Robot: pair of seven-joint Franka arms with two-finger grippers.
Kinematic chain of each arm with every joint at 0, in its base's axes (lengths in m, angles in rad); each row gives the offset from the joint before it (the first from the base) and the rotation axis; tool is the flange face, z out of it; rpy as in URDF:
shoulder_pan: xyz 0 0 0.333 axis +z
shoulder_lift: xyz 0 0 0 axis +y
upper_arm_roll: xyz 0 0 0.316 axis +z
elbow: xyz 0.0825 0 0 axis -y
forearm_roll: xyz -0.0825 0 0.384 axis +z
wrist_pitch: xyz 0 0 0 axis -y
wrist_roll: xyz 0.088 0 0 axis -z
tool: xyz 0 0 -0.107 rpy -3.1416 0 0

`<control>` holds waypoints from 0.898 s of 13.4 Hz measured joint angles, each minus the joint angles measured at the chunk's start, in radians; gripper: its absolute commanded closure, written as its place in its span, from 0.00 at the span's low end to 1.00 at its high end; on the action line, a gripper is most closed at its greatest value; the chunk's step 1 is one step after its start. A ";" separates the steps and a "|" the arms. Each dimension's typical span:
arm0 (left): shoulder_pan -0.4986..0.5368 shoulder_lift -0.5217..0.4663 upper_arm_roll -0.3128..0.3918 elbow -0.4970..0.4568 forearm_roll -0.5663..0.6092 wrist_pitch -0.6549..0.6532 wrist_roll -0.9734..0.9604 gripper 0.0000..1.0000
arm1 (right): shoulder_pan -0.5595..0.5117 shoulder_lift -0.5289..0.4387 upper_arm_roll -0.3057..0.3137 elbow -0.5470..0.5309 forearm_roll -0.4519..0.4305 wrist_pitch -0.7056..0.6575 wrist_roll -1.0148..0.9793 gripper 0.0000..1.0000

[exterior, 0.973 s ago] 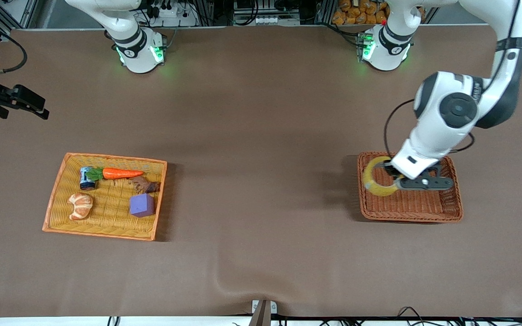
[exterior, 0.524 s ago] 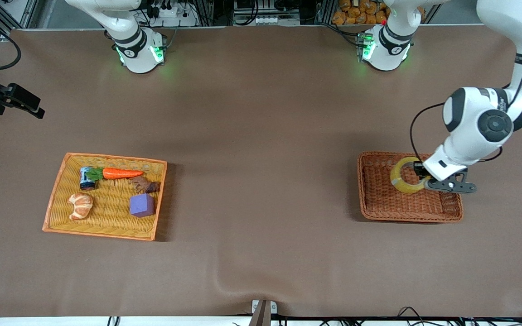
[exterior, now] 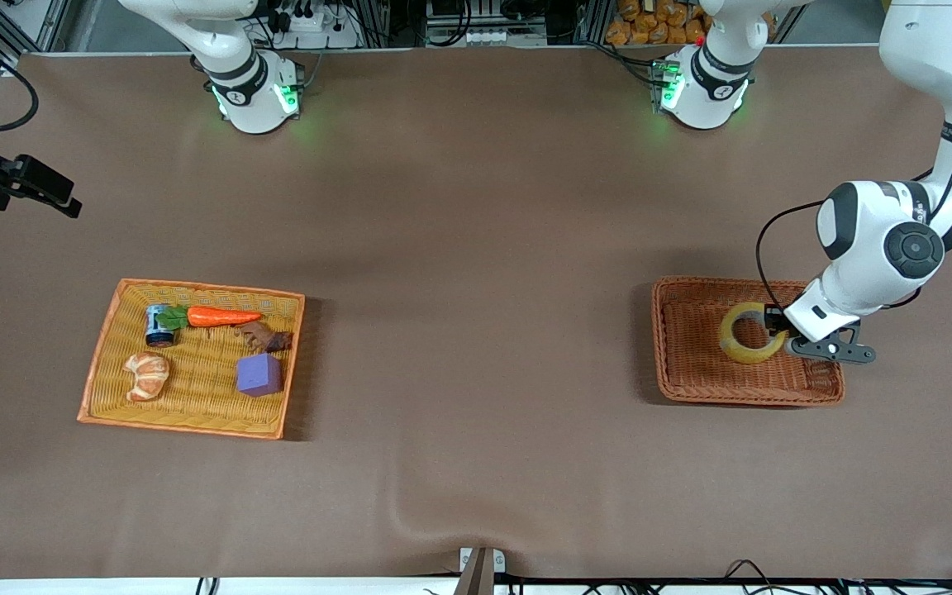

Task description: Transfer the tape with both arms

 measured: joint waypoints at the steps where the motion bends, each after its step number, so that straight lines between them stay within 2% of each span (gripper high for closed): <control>1: 0.000 -0.023 -0.021 0.024 0.000 -0.031 0.000 0.00 | 0.000 0.000 0.000 0.000 0.000 0.000 0.000 0.00; 4: -0.003 -0.130 -0.101 0.147 -0.017 -0.243 -0.026 0.00 | 0.000 0.001 0.000 -0.001 0.000 0.000 0.000 0.00; 8: -0.012 -0.245 -0.188 0.362 -0.048 -0.601 -0.274 0.00 | 0.000 0.002 0.000 -0.002 0.000 0.000 0.000 0.00; 10: -0.013 -0.262 -0.210 0.429 -0.048 -0.692 -0.343 0.00 | 0.000 0.002 0.000 -0.002 0.000 0.000 0.000 0.00; 12: -0.013 -0.275 -0.218 0.454 -0.048 -0.722 -0.369 0.00 | 0.000 0.002 0.000 -0.003 0.000 0.000 -0.001 0.00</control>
